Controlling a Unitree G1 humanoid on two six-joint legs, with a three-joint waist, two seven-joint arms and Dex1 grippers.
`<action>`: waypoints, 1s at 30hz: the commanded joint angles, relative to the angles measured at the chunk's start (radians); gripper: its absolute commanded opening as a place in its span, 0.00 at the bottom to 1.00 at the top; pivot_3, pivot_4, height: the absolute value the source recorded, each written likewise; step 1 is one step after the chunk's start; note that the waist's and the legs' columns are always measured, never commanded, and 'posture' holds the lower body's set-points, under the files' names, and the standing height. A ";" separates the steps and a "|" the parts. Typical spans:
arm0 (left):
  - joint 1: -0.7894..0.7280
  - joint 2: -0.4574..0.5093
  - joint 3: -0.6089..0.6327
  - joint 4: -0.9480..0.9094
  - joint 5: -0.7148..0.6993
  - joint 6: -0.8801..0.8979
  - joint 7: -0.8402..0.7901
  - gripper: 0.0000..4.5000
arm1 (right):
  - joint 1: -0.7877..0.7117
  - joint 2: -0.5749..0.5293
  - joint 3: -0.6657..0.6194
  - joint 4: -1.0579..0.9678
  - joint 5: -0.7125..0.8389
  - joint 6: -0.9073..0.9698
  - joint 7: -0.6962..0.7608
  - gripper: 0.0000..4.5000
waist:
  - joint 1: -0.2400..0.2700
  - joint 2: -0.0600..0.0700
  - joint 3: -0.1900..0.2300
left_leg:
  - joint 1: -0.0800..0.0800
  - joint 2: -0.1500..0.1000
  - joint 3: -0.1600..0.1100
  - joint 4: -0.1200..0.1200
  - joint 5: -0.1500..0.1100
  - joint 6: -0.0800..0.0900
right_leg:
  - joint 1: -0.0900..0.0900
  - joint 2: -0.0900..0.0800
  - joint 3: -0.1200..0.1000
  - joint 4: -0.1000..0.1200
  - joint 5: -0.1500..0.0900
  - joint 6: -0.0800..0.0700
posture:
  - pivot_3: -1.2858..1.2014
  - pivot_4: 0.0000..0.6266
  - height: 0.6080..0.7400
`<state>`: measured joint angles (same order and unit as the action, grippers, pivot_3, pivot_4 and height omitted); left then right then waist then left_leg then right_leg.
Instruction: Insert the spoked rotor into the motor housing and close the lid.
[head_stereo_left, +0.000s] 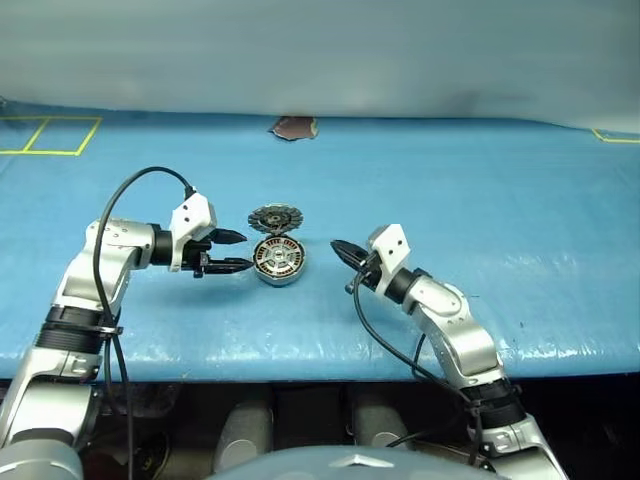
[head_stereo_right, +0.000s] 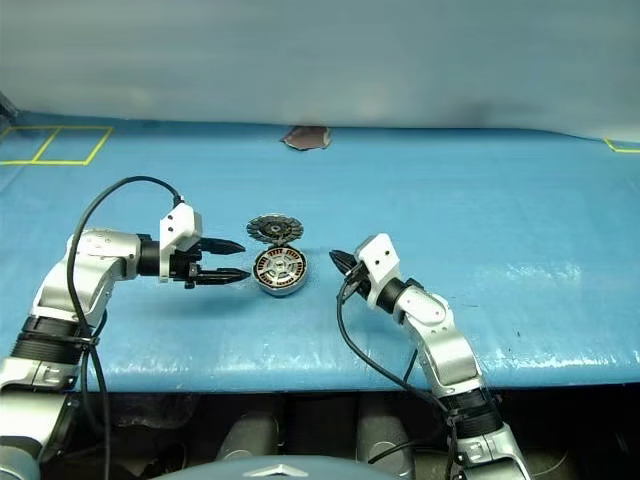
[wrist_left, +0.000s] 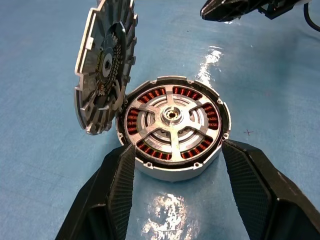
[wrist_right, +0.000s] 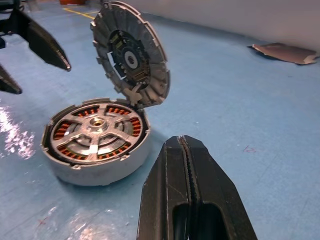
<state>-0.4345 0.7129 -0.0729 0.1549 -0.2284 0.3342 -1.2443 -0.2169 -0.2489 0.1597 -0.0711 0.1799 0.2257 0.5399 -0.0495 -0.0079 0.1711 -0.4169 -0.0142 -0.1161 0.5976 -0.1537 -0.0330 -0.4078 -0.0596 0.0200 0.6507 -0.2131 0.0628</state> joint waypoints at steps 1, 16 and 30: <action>0.033 -0.036 0.049 -0.012 -0.062 -0.043 0.009 0.66 | -0.074 0.010 -0.022 0.038 0.007 -0.044 0.012 0.00 | 0.000 0.000 0.000 | 0.000 0.000 0.000 0.000 0.000 0.000 | 0.000 0.000 0.000 0.000 0.000 0.000 | 0.52 0.24 1.00; 0.089 -0.123 0.088 0.123 -0.135 -0.116 -0.002 0.66 | -0.452 0.078 -0.039 0.462 0.050 -0.107 0.190 0.00 | -0.012 0.000 0.000 | 0.001 0.000 0.000 -0.001 0.000 0.000 | 0.000 0.001 0.000 0.000 0.002 -0.001 | 0.52 0.24 1.00; 0.188 -0.052 0.112 0.048 -0.131 -0.171 -0.003 0.66 | -0.556 0.155 0.032 0.597 0.011 -0.138 0.349 0.00 | -0.019 0.000 0.000 | 0.001 0.000 0.000 -0.003 0.000 0.000 | -0.002 0.001 0.000 0.000 0.003 0.002 | 0.52 0.24 1.00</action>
<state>-0.2485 0.6407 0.0033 0.2536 -0.3484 0.1817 -1.2425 -0.7607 -0.1044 0.1928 0.5582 0.1876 0.1081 0.8748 -0.0686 -0.0074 0.1713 -0.4160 -0.0136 -0.1159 0.5941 -0.1535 -0.0331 -0.4097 -0.0589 0.0201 0.6513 -0.2102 0.0635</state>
